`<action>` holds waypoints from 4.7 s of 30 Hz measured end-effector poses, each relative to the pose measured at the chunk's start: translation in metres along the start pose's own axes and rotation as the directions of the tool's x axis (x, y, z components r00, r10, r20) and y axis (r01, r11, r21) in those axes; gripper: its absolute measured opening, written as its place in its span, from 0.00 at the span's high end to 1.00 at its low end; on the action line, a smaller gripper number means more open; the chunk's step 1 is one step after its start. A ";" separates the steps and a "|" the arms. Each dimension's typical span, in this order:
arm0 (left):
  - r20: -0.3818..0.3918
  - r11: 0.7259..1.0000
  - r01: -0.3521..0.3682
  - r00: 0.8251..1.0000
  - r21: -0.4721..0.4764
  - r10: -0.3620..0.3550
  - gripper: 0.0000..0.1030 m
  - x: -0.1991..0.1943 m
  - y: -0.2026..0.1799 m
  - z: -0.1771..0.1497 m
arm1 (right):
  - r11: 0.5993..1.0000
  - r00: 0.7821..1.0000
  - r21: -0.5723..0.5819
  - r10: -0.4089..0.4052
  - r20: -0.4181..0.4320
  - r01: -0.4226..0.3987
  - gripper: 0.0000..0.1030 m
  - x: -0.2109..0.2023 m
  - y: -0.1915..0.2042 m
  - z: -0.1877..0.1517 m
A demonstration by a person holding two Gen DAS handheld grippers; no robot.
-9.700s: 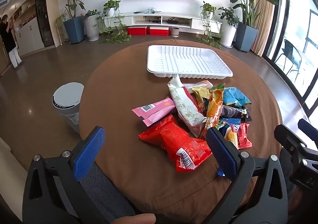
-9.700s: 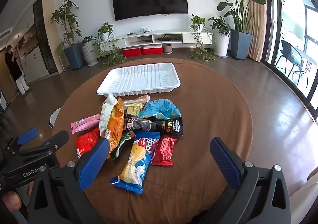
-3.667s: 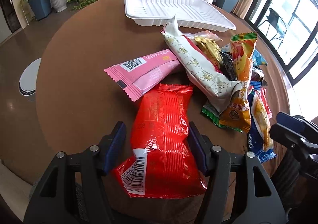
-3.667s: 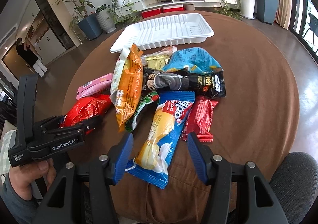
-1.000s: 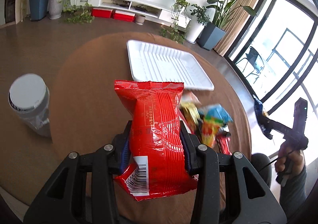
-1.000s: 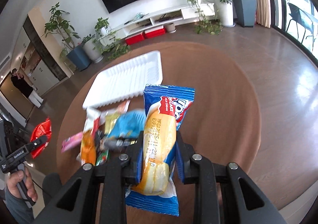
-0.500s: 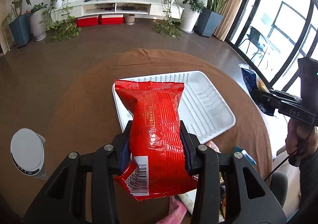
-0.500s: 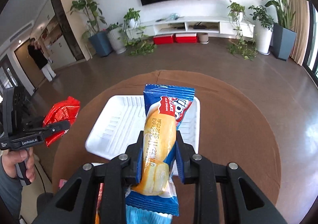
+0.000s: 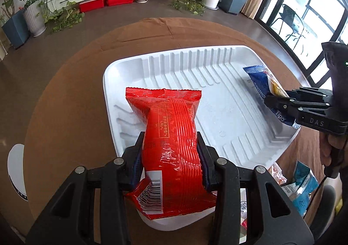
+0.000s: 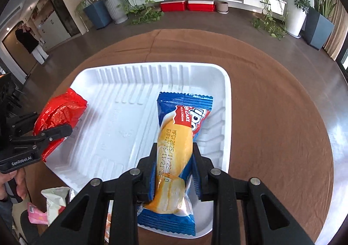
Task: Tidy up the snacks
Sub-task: 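Open both tools to drop the packets into the tray, then grasp the orange candy stick with the left tool while the right tool grasps the red bar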
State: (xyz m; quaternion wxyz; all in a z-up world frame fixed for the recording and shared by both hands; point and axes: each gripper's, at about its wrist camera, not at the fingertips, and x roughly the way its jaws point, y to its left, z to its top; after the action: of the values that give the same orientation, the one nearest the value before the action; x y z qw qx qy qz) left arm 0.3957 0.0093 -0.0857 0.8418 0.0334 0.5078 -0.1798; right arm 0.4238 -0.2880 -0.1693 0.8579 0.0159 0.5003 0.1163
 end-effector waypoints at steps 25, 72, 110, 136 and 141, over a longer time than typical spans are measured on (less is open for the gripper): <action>-0.024 0.994 -0.059 0.998 0.091 0.061 0.56 0.084 -0.047 0.008 | 1.000 1.000 0.020 -0.015 -0.012 0.016 0.66 -0.004 0.001 -0.025; 0.199 0.994 0.073 0.976 0.086 -0.089 0.44 -0.086 -0.167 -0.224 | 0.982 0.972 0.181 0.014 0.233 -0.058 0.43 -0.158 0.061 -0.286; 0.164 0.964 -0.004 0.986 0.265 -0.041 0.74 -0.078 -0.198 -0.218 | 0.980 0.978 0.180 0.042 0.203 -0.079 0.46 -0.149 0.060 -0.292; 0.081 0.976 0.141 0.984 0.168 -0.157 0.88 -0.051 -0.176 -0.218 | 0.982 0.984 0.175 0.038 0.173 -0.068 0.46 -0.142 0.064 -0.292; 0.084 0.973 0.169 0.979 0.156 -0.184 0.89 -0.054 -0.172 -0.221 | 0.982 0.985 0.182 0.027 0.171 -0.058 0.46 -0.141 0.063 -0.291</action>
State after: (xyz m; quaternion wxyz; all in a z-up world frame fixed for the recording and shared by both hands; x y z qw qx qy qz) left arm 0.1289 -0.0842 -0.1235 0.8414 0.0417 0.4524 -0.2927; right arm 0.0951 -0.2829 -0.1846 0.8889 0.1164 0.4348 0.0858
